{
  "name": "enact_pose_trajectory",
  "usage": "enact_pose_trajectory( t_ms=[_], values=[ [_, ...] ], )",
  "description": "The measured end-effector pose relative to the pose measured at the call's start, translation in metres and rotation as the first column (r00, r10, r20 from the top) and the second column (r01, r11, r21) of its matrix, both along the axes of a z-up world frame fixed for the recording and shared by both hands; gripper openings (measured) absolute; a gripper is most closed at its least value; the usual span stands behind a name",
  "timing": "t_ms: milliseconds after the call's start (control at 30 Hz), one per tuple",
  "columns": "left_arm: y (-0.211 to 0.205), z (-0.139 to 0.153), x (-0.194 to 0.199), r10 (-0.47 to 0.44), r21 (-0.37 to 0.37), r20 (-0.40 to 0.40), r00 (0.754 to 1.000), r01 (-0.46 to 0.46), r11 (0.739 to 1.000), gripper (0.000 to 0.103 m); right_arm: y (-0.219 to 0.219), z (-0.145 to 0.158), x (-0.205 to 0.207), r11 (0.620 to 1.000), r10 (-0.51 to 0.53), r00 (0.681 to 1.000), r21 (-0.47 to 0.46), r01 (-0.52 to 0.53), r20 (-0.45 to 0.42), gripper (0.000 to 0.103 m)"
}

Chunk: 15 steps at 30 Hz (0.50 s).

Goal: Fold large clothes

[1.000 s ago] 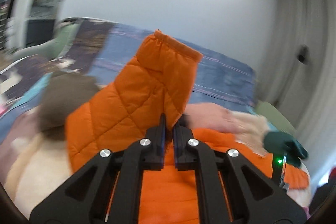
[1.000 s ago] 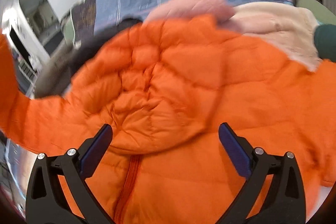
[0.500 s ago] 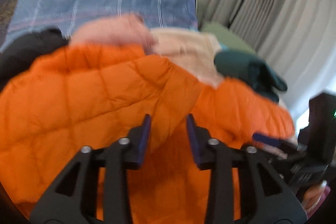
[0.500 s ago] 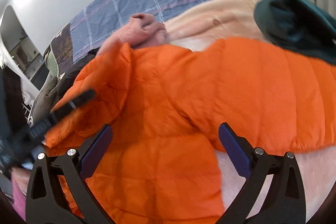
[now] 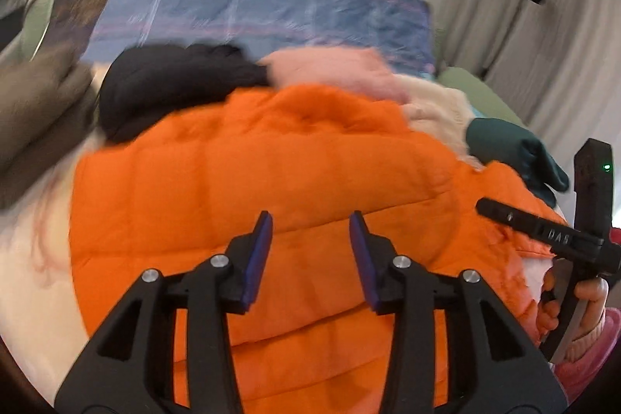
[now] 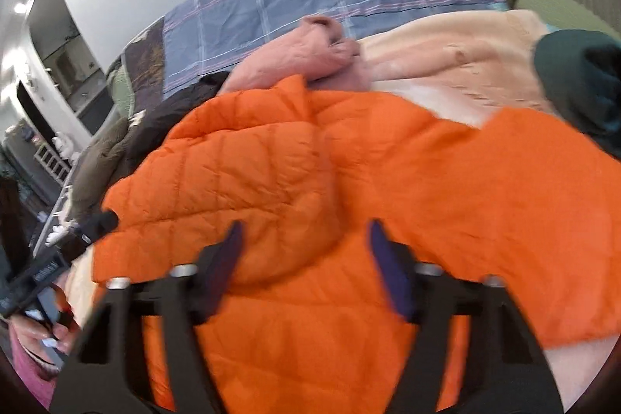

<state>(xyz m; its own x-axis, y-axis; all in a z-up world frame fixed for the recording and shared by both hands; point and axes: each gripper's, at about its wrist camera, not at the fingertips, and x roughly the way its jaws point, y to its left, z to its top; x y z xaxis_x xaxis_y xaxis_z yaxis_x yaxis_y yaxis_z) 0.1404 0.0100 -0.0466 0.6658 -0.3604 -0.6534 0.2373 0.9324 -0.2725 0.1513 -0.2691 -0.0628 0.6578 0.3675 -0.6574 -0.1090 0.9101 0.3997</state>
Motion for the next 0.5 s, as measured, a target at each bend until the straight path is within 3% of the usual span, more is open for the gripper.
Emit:
enact_pose_trajectory(
  t_ms=[33,67,167,200,267,433,500],
  values=[
    [0.004,-0.006,0.003,0.0,0.002,-0.023,1.0,0.0,1.0,0.03,0.005,-0.003,0.005,0.999,0.014,1.0,0.031,-0.014,-0.008,0.024],
    [0.006,-0.017,0.009,0.005,0.02,-0.058,0.998,-0.004,1.0,0.022,0.011,-0.008,0.012,0.998,0.021,1.0,0.061,-0.02,-0.016,0.022],
    [0.003,-0.044,0.018,0.006,0.081,-0.103,0.995,0.002,0.997,0.022,0.023,-0.03,0.023,1.0,-0.026,0.995,-0.02,0.024,-0.092,0.021],
    [0.001,-0.049,0.018,0.005,0.089,-0.104,0.995,0.004,0.996,0.022,0.022,-0.046,0.027,0.998,-0.053,0.987,-0.032,0.048,-0.151,0.014],
    [-0.004,-0.05,0.017,-0.005,0.102,-0.09,0.996,0.014,0.995,0.024,0.013,-0.057,0.02,0.996,-0.08,0.98,0.021,0.085,-0.185,0.007],
    [-0.015,-0.039,0.012,-0.056,0.145,-0.055,0.997,0.064,0.987,0.03,0.01,-0.035,-0.005,0.998,-0.062,0.983,-0.021,0.059,-0.171,0.007],
    [-0.022,-0.03,0.012,-0.077,0.111,-0.038,0.996,0.081,0.991,0.03,0.007,-0.025,-0.016,0.998,-0.06,0.987,-0.024,0.057,-0.149,0.007]
  ],
)
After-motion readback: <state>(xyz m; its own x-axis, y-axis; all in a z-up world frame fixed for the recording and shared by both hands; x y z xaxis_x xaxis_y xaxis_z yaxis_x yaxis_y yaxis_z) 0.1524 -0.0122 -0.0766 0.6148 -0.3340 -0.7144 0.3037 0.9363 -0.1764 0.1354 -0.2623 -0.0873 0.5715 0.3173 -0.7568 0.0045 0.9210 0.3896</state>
